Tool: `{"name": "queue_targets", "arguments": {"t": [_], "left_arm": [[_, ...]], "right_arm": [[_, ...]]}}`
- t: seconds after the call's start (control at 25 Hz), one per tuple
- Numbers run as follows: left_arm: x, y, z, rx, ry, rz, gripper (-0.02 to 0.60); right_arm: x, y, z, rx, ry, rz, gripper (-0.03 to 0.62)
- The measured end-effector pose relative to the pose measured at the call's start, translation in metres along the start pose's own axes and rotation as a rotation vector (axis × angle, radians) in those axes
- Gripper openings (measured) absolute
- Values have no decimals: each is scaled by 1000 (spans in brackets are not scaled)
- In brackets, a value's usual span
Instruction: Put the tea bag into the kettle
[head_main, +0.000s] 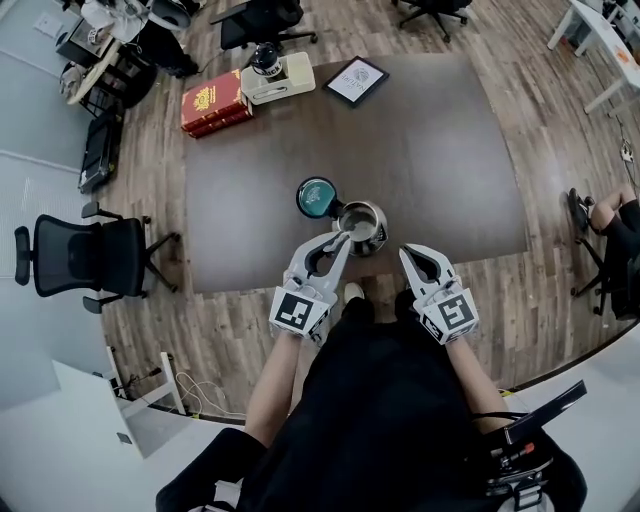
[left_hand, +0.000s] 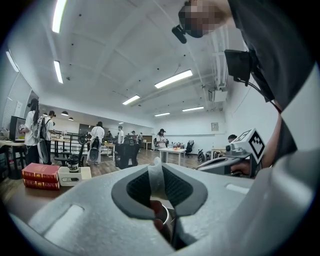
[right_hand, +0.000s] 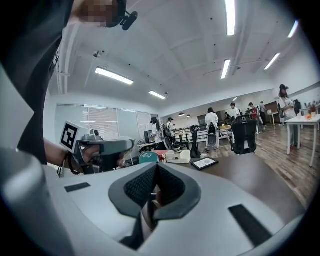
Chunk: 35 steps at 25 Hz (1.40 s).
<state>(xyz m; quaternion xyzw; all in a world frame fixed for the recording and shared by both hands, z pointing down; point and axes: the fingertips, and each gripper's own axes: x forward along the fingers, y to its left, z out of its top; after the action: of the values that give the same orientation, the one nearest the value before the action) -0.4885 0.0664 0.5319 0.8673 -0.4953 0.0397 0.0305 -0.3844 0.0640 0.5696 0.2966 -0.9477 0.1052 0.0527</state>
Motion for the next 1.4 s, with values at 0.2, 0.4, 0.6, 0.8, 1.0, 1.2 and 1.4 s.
{"name": "queue_targets", "arguments": {"t": [0.2, 0.4, 0.6, 0.8, 1.0, 1.2, 1.4], "left_arm": [[10, 17, -12, -2, 21, 13, 38], [19, 41, -22, -29, 37, 28, 38], [30, 33, -17, -74, 57, 24, 38], [49, 16, -28, -68, 117, -8, 38], [60, 19, -44, -76, 164, -36, 38], [63, 22, -55, -55, 220, -47, 38], [64, 24, -70, -69, 298, -44, 38]], "right_arm": [[6, -5, -14, 34, 20, 7, 6], [25, -15, -33, 54, 56, 15, 6], [9, -20, -32, 55, 91, 0, 6], [-6, -37, -33, 59, 95, -21, 6], [-2, -57, -45, 69, 117, -61, 6], [-1, -69, -53, 81, 129, -84, 6], [-3, -76, -52, 84, 122, -94, 6]]}}
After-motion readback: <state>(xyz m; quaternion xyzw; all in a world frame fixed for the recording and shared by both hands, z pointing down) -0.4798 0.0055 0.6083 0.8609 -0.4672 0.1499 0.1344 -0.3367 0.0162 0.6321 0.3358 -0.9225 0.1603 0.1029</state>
